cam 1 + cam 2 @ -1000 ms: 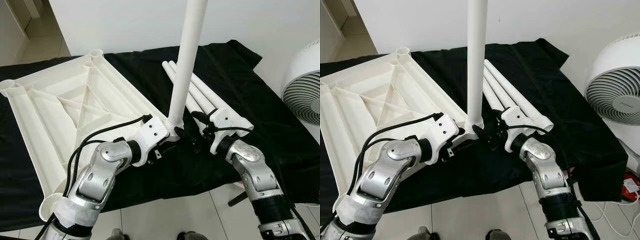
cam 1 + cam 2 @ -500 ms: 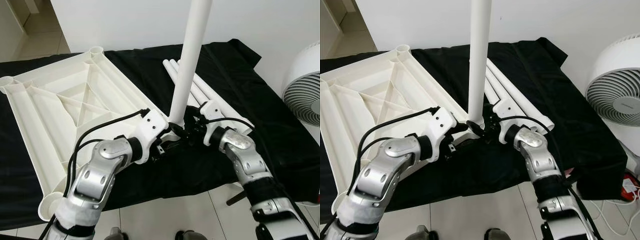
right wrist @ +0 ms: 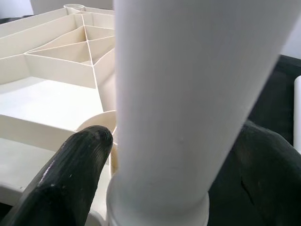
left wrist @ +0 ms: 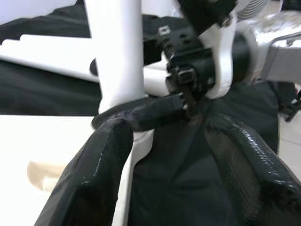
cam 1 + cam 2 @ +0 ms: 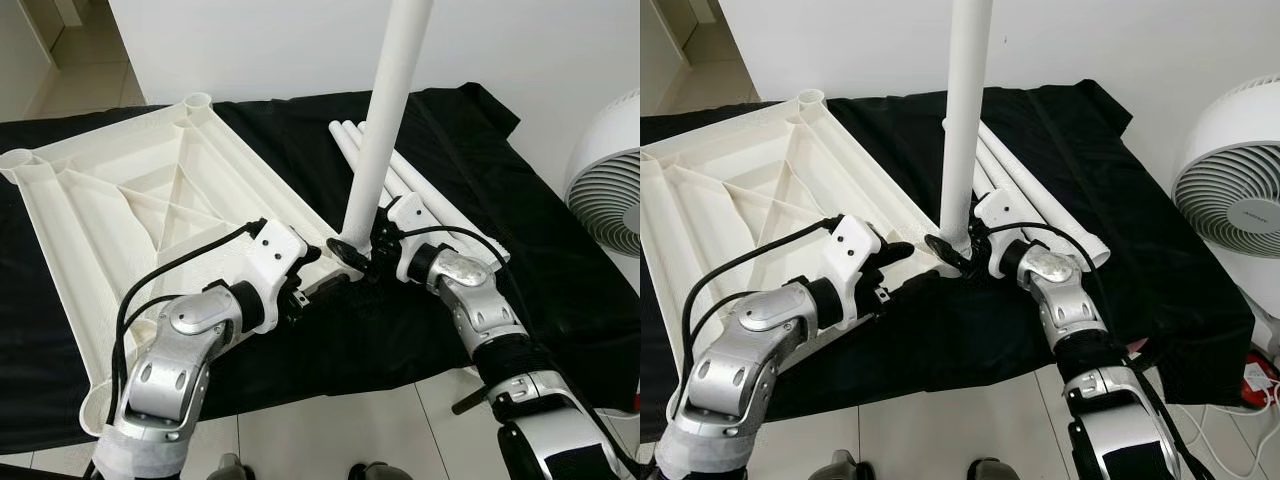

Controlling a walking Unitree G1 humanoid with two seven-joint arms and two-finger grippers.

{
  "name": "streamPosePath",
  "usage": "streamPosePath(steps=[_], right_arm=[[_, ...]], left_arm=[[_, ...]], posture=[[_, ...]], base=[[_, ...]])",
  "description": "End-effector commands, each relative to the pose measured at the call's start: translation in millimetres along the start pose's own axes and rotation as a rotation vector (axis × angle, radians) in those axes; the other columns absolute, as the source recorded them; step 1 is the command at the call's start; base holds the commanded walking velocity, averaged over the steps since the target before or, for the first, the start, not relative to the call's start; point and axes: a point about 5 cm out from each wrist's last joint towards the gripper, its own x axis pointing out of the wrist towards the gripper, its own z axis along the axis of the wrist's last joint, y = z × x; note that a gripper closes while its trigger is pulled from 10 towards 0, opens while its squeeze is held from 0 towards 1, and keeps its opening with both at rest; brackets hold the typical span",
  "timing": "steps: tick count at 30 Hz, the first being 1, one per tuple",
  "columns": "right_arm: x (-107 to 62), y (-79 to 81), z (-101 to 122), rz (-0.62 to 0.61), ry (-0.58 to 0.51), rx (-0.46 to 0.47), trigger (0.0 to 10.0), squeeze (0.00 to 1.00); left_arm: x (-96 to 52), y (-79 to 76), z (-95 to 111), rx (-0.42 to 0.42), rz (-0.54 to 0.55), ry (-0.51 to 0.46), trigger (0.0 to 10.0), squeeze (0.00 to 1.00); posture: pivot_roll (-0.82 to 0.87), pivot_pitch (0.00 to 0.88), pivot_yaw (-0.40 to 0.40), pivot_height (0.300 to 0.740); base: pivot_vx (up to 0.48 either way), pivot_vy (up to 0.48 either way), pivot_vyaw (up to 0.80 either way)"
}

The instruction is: Building children table

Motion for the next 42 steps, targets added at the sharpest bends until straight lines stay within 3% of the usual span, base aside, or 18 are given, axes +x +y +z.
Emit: streamPosePath(steps=[1, 4, 9, 19, 20, 21, 22, 23, 24, 25, 26, 28, 29, 35, 36, 37, 38, 42], right_arm=[[3.2, 0.6, 0, 0.017, 0.001, -0.01, 10.0, 0.0], [8.8, 0.5, 1, 0.028, -0.005, -0.015, 10.0, 0.0], [10.8, 0.0, 0, 0.035, -0.006, -0.016, 10.0, 0.0], [13.4, -2.0, -2, 0.032, -0.005, -0.014, 10.0, 0.0], [14.2, -1.7, -3, 0.029, -0.005, -0.009, 9.3, 0.0], [14.2, -1.7, -3, 0.029, -0.005, -0.009, 9.3, 0.0], [15.2, -1.6, -4, 0.025, -0.007, -0.001, 8.0, 0.0], [15.2, -1.6, -4, 0.025, -0.007, -0.001, 8.0, 0.0], [16.3, -1.9, -4, 0.02, -0.013, 0.007, 4.4, 0.0], [16.3, -1.9, -4, 0.02, -0.013, 0.007, 4.4, 0.0], [17.2, -2.2, -4, 0.016, -0.018, 0.015, 1.8, 0.0], [17.2, -2.2, -4, 0.016, -0.018, 0.015, 1.8, 0.0], [17.9, -2.4, -4, 0.015, -0.022, 0.02, 0.0, 0.0], [18.4, -3.9, -6, -0.008, -0.027, 0.04, 0.0, 0.0], [17.6, -4.7, -7, -0.023, -0.027, 0.045, 7.1, 0.0], [17.6, -4.7, -7, -0.023, -0.027, 0.045, 7.1, 0.0], [16.4, -5.1, -8, -0.037, -0.027, 0.054, 10.0, 0.0], [12.1, -4.4, -14, -0.094, -0.031, 0.096, 10.0, 0.0]], left_arm=[[-0.5, 4.3, -2, -0.02, 0.173, -0.021, 10.0, 0.0], [-2.9, -4.5, -12, -0.031, 0.201, -0.063, 10.0, 0.0], [-6.7, -8.2, -16, -0.02, 0.194, -0.053, 10.0, 0.0], [-7.9, -7.7, -13, -0.024, 0.194, -0.062, 10.0, 0.0], [-7.8, -7.6, -12, -0.019, 0.191, -0.064, 10.0, 0.0], [-7.8, -7.6, -12, -0.019, 0.191, -0.064, 10.0, 0.0], [-7.9, -7.6, -12, -0.012, 0.187, -0.065, 10.0, 0.0], [-7.9, -7.6, -12, -0.012, 0.187, -0.065, 10.0, 0.0], [-7.7, -8.2, -11, -0.006, 0.186, -0.069, 10.0, 0.0], [-7.7, -8.2, -11, -0.006, 0.186, -0.069, 10.0, 0.0], [-7.2, -8.8, -11, -0.004, 0.186, -0.071, 10.0, 0.0], [-7.2, -8.8, -11, -0.004, 0.186, -0.071, 10.0, 0.0], [-6.5, -9.5, -11, 0.001, 0.187, -0.076, 10.0, 0.0], [-3.7, -10.2, -10, 0.009, 0.183, -0.085, 10.0, 0.0], [-2.5, -10.3, -10, 0.009, 0.179, -0.088, 10.0, 0.0], [-2.5, -10.3, -10, 0.009, 0.179, -0.088, 10.0, 0.0], [-1.5, -10.4, -9, 0.008, 0.176, -0.09, 10.0, 0.0], [0.6, -11.0, -6, 0.007, 0.165, -0.101, 10.0, 0.0]], posture=[[-0.03, 0.042, -0.006, 0.74], [-0.03, 0.042, -0.006, 0.74], [-0.03, 0.042, -0.006, 0.74], [0.0, 0.041, -0.012, 0.74], [0.0, 0.041, -0.012, 0.74], [0.0, 0.041, -0.012, 0.74], [0.0, 0.041, -0.012, 0.74], [0.0, 0.041, -0.012, 0.74], [0.0, 0.039, -0.009, 0.74], [0.0, 0.039, -0.009, 0.74], [0.0, 0.039, -0.009, 0.74], [0.0, 0.039, -0.009, 0.74], [0.0, 0.039, -0.009, 0.74], [-0.01, 0.052, -0.004, 0.74], [-0.01, 0.054, -0.001, 0.74], [-0.01, 0.054, -0.001, 0.74], [-0.02, 0.055, 0.002, 0.74], [-0.03, 0.059, 0.009, 0.74]], base=[[0.0, 0.0, 0.0], [0.0, 0.0, 0.0], [0.0, 0.0, 0.0], [0.0, 0.0, 0.0], [0.0, 0.0, 0.0], [0.0, 0.0, 0.0], [0.0, 0.0, 0.0], [0.0, 0.0, 0.0], [0.0, 0.0, 0.0], [0.0, 0.0, 0.0], [0.0, 0.0, 0.0], [0.0, 0.0, 0.0], [0.0, 0.0, 0.0], [0.0, 0.0, 0.0], [0.0, 0.0, 0.0], [0.0, 0.0, 0.0], [0.0, 0.0, 0.0], [0.0, 0.0, 0.0]])
